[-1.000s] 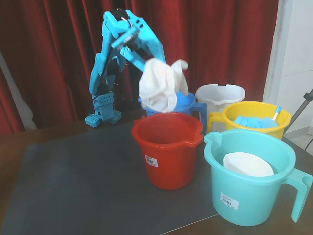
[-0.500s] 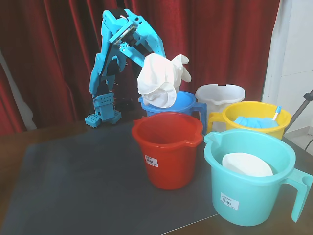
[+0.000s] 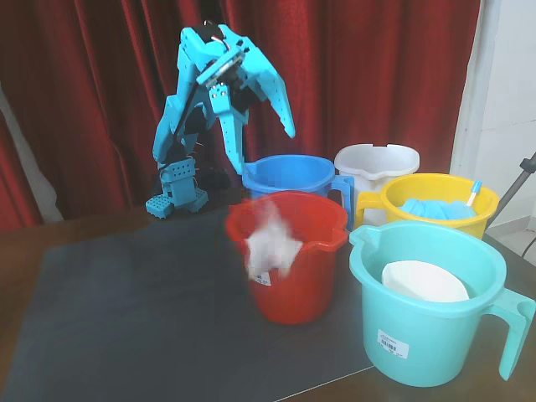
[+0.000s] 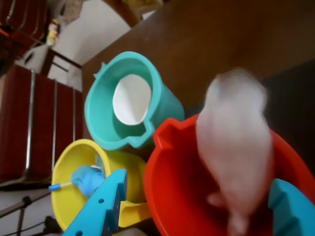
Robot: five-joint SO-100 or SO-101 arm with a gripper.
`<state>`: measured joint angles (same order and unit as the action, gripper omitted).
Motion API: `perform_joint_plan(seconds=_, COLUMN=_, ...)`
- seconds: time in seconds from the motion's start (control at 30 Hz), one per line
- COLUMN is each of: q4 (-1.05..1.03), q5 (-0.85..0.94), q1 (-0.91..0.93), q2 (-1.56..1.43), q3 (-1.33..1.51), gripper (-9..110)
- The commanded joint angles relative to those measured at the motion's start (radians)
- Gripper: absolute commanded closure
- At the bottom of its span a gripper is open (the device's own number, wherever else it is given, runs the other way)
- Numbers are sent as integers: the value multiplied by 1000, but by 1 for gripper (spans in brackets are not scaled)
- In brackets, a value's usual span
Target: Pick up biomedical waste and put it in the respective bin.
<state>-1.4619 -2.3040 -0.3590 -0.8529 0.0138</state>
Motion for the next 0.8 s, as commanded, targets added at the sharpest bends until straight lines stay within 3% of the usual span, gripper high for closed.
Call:
perform_joint_plan(seconds=0.0, q4=37, q5=12, q1=-28, q2=-12, q3=-37, gripper=70)
perform_joint_plan(seconds=0.2, q4=34, q5=11, q1=-41, q2=-20, q3=-28, gripper=70)
perform_joint_plan(seconds=0.27, q4=-94, q5=77, q1=3, q2=-28, q3=-37, gripper=74)
perform_joint_plan(seconds=0.4, q4=-428, q5=540, q1=201, q2=-121, q3=-175, gripper=95)
perform_joint_plan(seconds=0.47, q4=-488, q5=755, q1=299, q2=-181, q3=-225, gripper=103)
perform_joint_plan(seconds=0.6, q4=-486, q5=1250, q1=557, q2=-405, q3=-153, gripper=102)
perform_joint_plan(seconds=0.77, q4=-486, q5=1460, q1=600, q2=-765, q3=181, gripper=102)
